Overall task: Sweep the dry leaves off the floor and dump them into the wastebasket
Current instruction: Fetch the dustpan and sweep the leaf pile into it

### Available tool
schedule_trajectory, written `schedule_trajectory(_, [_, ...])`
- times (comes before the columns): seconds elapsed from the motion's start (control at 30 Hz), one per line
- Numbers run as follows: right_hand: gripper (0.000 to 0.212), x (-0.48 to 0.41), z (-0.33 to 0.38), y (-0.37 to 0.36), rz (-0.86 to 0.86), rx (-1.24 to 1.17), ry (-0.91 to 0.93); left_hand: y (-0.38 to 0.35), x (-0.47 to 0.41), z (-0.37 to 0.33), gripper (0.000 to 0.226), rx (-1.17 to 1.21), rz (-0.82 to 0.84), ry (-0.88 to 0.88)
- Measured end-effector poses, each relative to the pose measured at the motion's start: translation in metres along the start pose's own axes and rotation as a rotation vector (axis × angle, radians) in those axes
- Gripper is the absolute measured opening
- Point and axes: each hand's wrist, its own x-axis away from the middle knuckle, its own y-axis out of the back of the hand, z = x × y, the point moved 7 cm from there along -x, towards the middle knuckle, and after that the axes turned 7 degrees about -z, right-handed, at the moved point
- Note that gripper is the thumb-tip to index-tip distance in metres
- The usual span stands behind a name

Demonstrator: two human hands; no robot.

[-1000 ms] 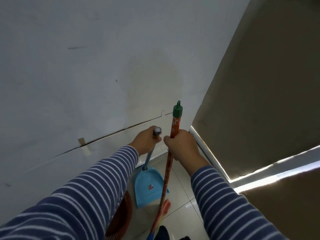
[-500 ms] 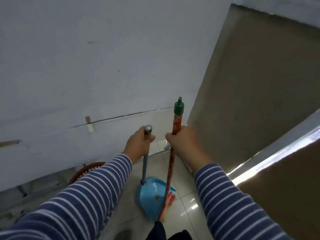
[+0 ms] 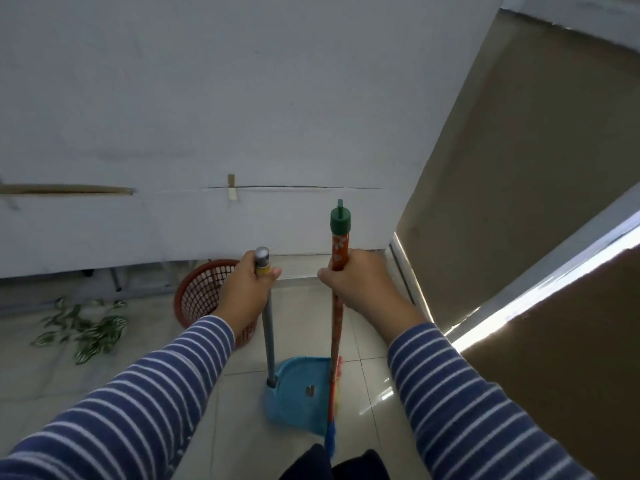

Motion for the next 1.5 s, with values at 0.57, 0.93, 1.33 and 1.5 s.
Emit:
schedule_trajectory(0.57, [0.006,0.116,0.117,-0.143,0.210,0.001,0.125,0.207,0.104,0.126,0.017,-0.084,-0.226,0.114])
schedule_trajectory(0.93, [0.007,0.215,0.217,-0.256,0.332,0.095,0.285,0.374,0.184,0.200,0.018,-0.068,-0.395,0.191])
schedule_trajectory(1.33, [0.010,0.248,0.271,-0.354,0.456,0.254,0.537,0.472,0.261,0.274,0.018,-0.031,-0.621,0.356])
schedule_trajectory(1.5, [0.010,0.250,0.262,-0.387,0.508,0.322,0.562,0.491,0.290,0.292,0.018,-0.038,-0.688,0.432])
